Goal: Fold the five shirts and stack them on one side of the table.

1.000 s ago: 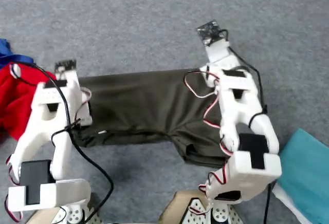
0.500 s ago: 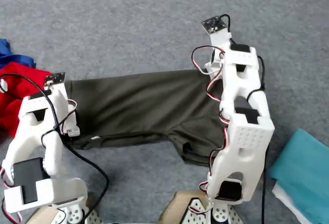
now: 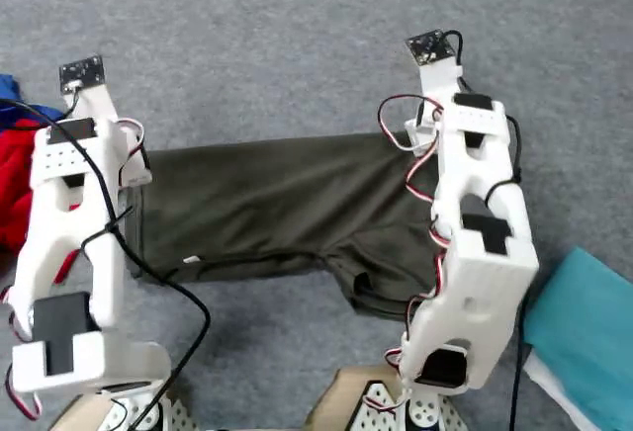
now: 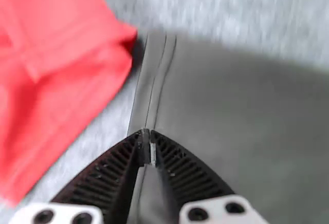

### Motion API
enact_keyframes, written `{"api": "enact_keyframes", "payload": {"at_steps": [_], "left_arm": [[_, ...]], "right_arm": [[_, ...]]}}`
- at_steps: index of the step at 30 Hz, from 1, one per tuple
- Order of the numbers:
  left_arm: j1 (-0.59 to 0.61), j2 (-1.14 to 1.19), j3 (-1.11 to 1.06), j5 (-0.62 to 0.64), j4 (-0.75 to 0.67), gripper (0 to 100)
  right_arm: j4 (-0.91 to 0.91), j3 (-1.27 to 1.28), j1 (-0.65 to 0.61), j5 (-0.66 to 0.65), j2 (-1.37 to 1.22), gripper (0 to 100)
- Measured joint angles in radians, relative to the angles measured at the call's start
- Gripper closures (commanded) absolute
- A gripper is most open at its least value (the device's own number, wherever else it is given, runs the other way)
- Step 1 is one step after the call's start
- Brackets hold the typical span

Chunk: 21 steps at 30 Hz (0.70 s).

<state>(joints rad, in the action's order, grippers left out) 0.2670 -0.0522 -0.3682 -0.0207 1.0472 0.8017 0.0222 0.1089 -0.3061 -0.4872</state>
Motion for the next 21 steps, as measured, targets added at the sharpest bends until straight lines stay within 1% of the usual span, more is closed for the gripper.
{"api": "enact_keyframes", "payload": {"at_steps": [3, 5, 8, 10, 13, 17, 21], "left_arm": [[-0.006, 0.101, 0.0, 0.069, -0.152, 98], [-0.006, 0.187, 0.002, 0.1, -0.209, 98], [-0.005, 0.299, 0.043, 0.112, -0.224, 98], [-0.005, 0.338, 0.094, 0.115, -0.207, 98], [0.0, 0.373, 0.147, 0.117, -0.172, 98], [0.0, 0.381, 0.164, 0.117, -0.166, 98], [0.0, 0.382, 0.164, 0.117, -0.166, 98]], "right_arm": [[-0.123, 0.152, 0.0, 0.0, 0.109, 99.3], [-0.229, 0.269, 0.0, 0.0, 0.193, 99.3], [-0.39, 0.443, 0.0, 0.0, 0.318, 99.3], [-0.473, 0.532, 0.0, 0.0, 0.377, 99.3], [-0.503, 0.578, 0.0, -0.008, 0.413, 99.3], [-0.503, 0.585, 0.0, -0.015, 0.413, 99.3], [-0.45, 0.585, 0.0, -0.058, 0.413, 99.3]]}}
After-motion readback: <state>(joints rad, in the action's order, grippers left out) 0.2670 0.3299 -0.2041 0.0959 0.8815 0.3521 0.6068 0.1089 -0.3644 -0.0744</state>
